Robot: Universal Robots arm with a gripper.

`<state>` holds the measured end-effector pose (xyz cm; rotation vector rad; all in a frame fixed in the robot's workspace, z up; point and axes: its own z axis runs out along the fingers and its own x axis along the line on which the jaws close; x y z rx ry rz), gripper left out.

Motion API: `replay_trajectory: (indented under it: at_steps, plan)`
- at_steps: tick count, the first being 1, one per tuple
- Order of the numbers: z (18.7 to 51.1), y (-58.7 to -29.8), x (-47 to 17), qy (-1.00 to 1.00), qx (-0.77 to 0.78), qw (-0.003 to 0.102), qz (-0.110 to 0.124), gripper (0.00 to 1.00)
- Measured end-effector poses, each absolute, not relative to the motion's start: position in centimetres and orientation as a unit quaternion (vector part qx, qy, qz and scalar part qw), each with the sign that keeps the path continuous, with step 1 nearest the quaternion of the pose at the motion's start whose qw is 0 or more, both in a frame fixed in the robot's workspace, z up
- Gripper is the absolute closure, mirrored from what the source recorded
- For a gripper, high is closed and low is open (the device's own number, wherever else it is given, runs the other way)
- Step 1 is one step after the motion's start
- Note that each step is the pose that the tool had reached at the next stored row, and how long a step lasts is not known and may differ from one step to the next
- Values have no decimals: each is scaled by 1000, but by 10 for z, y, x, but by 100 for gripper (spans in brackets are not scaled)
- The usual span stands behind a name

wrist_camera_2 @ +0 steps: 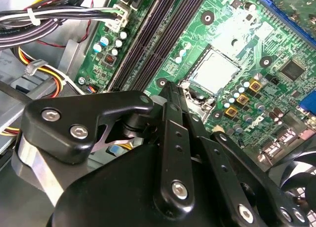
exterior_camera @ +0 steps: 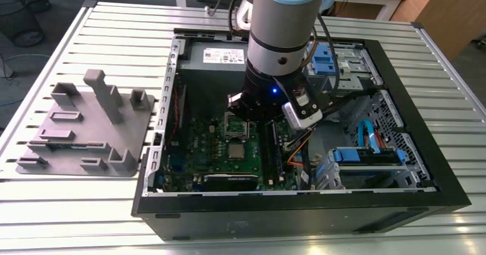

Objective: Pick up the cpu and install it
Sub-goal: 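Close the cpu cover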

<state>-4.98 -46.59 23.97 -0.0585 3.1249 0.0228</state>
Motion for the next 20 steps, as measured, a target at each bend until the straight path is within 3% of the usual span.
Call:
replay_trajectory:
  at_steps: [20]
  plan:
    - [236,-466,-50,998,-66,8,8,89]
